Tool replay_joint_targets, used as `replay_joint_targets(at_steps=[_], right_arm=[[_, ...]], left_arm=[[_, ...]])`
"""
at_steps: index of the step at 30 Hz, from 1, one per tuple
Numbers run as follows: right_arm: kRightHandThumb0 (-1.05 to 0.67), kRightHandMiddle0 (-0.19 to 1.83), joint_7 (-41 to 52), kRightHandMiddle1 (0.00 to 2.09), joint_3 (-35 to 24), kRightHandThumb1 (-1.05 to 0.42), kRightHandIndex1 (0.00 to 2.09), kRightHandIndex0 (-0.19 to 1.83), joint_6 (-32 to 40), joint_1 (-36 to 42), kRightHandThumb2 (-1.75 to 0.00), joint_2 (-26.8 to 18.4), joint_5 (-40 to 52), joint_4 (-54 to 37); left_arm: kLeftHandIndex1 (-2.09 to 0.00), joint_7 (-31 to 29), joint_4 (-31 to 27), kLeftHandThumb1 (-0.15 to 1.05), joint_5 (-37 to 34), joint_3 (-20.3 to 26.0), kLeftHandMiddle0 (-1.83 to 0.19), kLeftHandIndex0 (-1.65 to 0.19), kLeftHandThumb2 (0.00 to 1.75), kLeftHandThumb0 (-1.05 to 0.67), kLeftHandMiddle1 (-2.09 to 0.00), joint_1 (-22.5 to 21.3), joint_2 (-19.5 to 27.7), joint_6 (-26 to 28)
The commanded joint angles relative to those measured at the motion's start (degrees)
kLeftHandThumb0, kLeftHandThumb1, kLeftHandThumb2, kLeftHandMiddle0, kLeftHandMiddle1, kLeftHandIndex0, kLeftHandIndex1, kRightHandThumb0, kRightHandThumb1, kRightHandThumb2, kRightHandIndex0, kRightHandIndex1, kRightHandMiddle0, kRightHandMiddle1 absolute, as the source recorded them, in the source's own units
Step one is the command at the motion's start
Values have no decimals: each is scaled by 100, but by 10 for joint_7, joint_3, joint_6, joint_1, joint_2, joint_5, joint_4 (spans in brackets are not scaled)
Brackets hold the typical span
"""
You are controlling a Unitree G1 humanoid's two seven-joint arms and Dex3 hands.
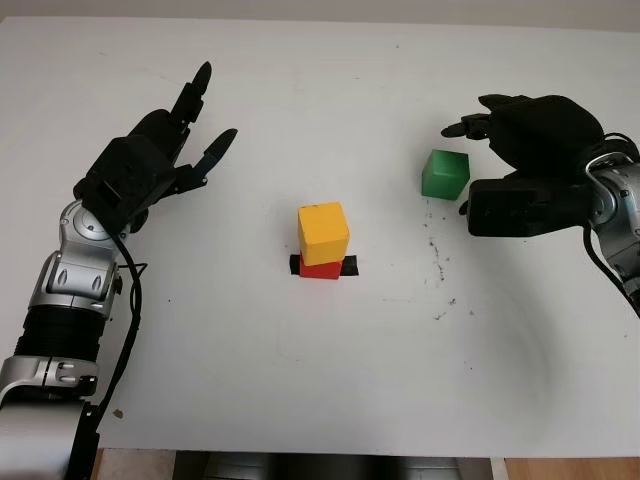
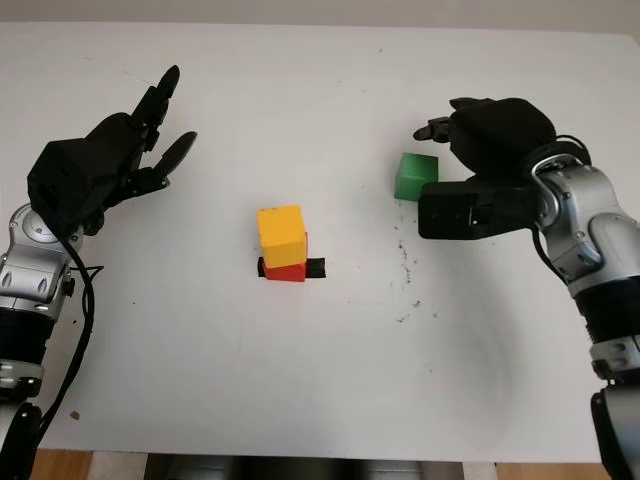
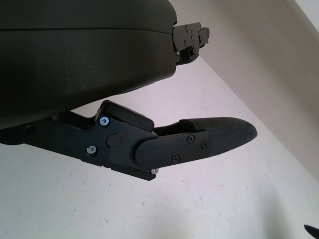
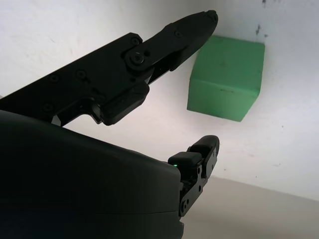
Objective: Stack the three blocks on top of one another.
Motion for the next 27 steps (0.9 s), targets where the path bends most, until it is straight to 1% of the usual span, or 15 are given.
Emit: replay_joint_targets(at_steps=[1, 4, 10, 17, 24, 27], right_arm=[[-70, 39, -9, 29, 1, -82, 6, 19, 2, -14, -6, 6, 3, 16], [-67, 40, -14, 29, 1, -83, 6, 19, 2, -21, -6, 12, 5, 33], [-59, 45, -28, 30, -6, -82, 7, 22, 10, -22, -5, 25, 22, 49], [-60, 52, -61, 35, 5, -81, 8, 26, -14, -20, -5, 25, 22, 70], [-56, 53, -81, 56, 4, -80, 8, 33, -21, -11, -6, 34, 28, 74], [-54, 55, -80, 58, 7, -81, 8, 34, -18, -10, -6, 36, 26, 74]], left_arm=[[-5, -1, -7, 105, 1, 2, 19, 18, 60, -86, 0, 7, 7, -4], [-5, 1, -5, 105, 2, 3, 17, 18, 59, -86, -2, 7, 7, -7], [-5, -3, -4, 105, 5, 1, 19, 19, 60, -84, -1, 7, 11, -14], [-3, -2, -2, 105, 8, -1, 19, 19, 59, -83, 0, 7, 10, -20], [-2, -2, -8, 105, 8, -1, 19, 19, 58, -83, 0, 10, 9, -15], [-2, -3, -10, 105, 9, -1, 19, 19, 58, -82, 0, 11, 10, -15]])
